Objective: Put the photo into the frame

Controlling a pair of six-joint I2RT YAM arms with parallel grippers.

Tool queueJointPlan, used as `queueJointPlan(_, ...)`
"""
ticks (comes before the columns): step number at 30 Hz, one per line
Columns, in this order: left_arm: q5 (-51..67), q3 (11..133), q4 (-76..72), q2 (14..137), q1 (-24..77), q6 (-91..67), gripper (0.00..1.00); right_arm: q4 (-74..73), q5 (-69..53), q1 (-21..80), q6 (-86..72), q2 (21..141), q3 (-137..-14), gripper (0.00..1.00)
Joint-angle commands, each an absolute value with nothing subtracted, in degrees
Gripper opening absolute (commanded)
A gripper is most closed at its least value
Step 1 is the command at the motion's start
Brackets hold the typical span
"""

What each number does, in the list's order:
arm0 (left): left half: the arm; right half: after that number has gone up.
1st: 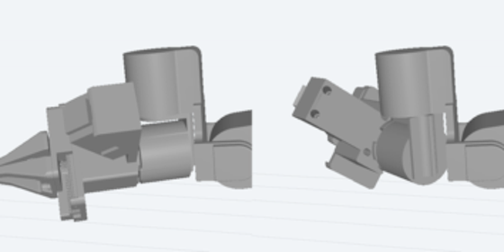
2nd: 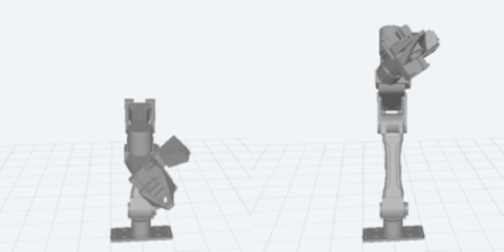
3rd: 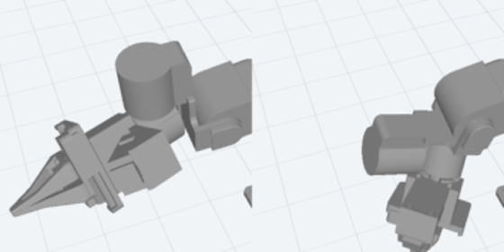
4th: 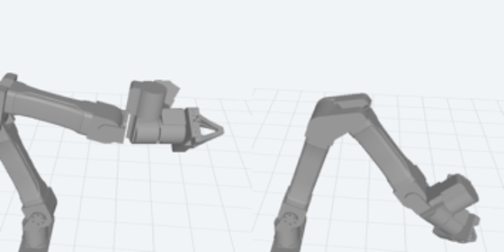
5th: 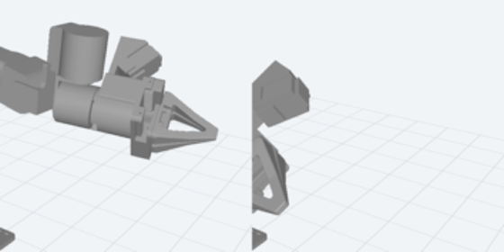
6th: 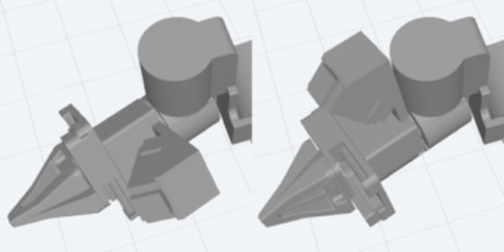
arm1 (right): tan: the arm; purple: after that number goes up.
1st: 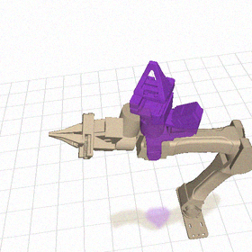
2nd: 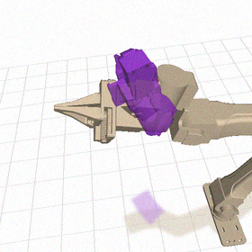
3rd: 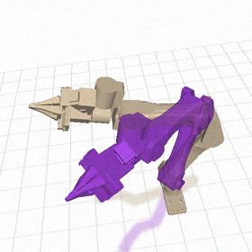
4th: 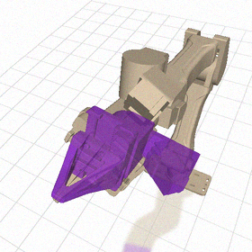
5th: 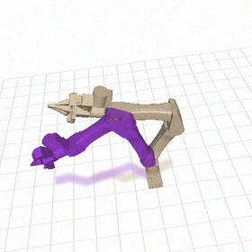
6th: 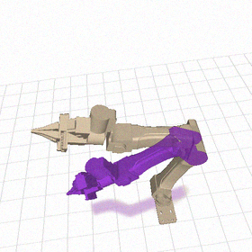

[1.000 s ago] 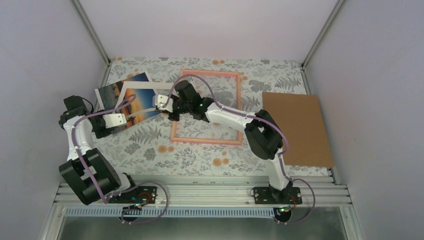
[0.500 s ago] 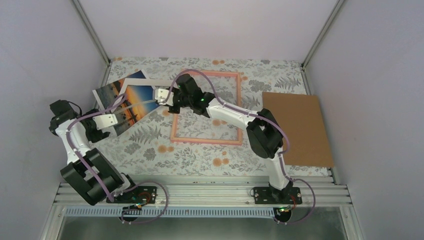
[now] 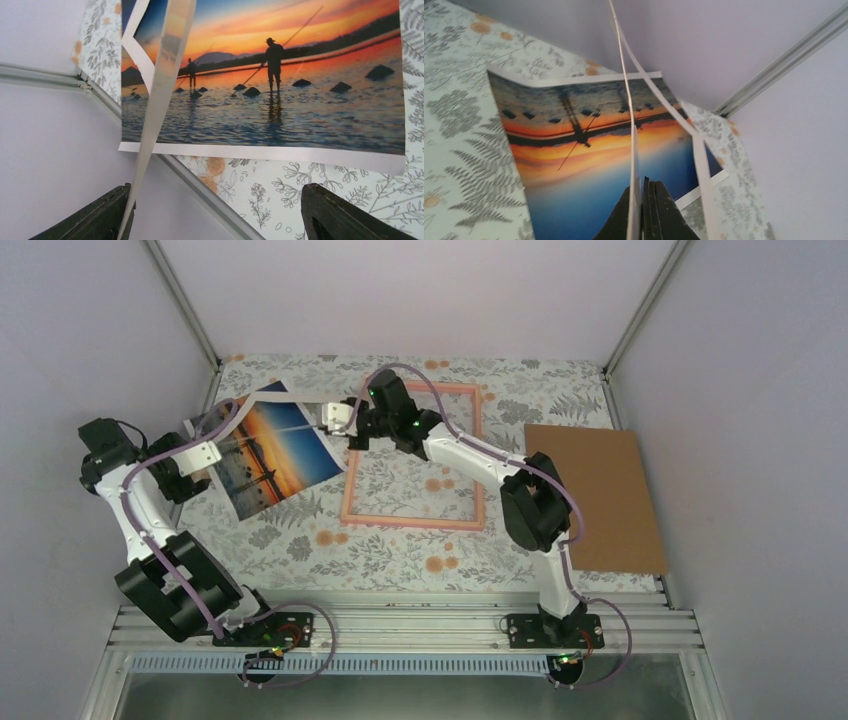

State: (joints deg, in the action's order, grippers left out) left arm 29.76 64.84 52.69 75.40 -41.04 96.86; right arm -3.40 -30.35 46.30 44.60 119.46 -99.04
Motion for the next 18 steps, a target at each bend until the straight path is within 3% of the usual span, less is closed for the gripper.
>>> queueJointPlan(1,34.85,68.82,53.26,77.23,-41.22,92.94,0.83,-5.13,-32.33,45.46,42.03,122.49,-110.49,0.04)
queueJointPlan(5,37.82,73.37,51.57,78.10,-41.22,86.85,0.86,-7.16,-34.78,42.91,31.14,124.54,-118.63,0.04)
queueJointPlan(8,40.79,78.98,50.97,79.71,-41.22,77.77,0.99,-5.88,-35.31,40.88,25.89,122.56,-118.78,0.04)
queueJointPlan(18,49.32,92.07,60.62,79.56,-36.89,72.40,1.00,-4.34,-41.19,33.61,13.20,118.52,-122.83,0.04)
